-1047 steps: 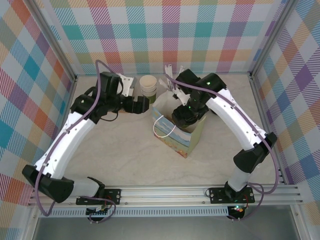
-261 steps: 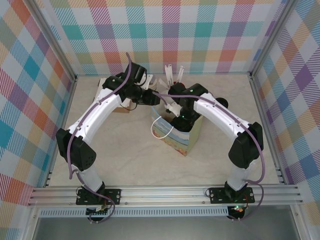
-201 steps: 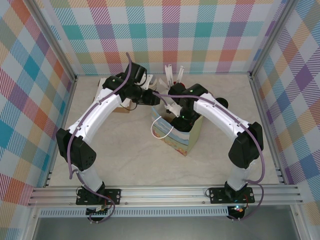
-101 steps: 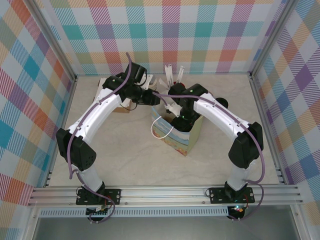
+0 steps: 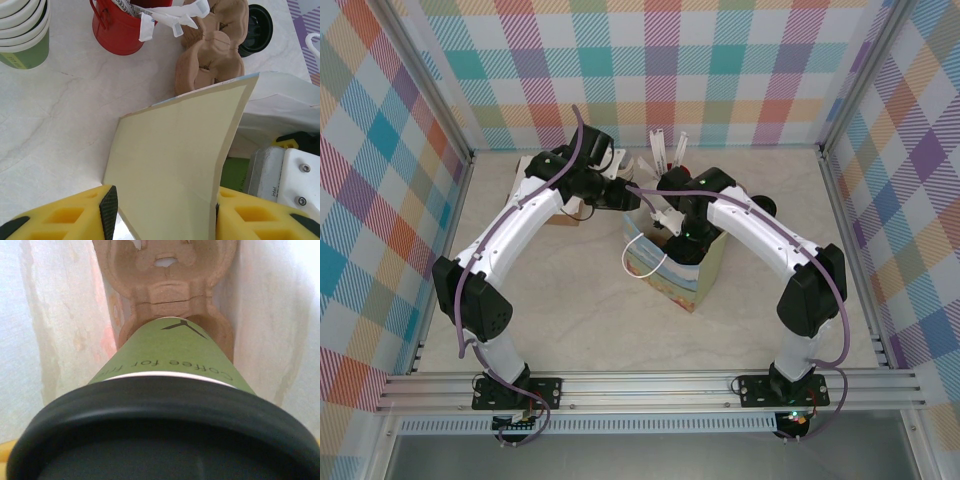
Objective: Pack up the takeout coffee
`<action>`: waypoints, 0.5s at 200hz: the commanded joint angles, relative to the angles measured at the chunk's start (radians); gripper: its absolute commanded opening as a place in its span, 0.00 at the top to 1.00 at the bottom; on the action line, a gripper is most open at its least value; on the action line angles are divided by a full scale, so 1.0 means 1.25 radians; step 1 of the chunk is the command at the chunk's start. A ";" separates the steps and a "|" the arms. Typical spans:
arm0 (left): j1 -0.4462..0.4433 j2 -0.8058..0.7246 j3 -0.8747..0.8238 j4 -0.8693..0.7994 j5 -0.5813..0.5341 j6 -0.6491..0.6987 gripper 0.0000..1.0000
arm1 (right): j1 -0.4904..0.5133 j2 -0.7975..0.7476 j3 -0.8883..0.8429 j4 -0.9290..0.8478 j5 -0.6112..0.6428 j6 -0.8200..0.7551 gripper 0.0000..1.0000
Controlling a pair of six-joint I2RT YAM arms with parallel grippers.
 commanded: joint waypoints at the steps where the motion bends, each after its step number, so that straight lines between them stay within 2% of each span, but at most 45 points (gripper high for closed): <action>1: 0.010 0.013 0.025 -0.015 0.000 0.010 0.51 | -0.005 0.003 0.003 -0.031 -0.006 -0.005 0.16; 100: 0.010 0.016 0.025 -0.015 0.004 0.009 0.51 | -0.005 0.013 0.017 -0.033 -0.007 -0.009 0.16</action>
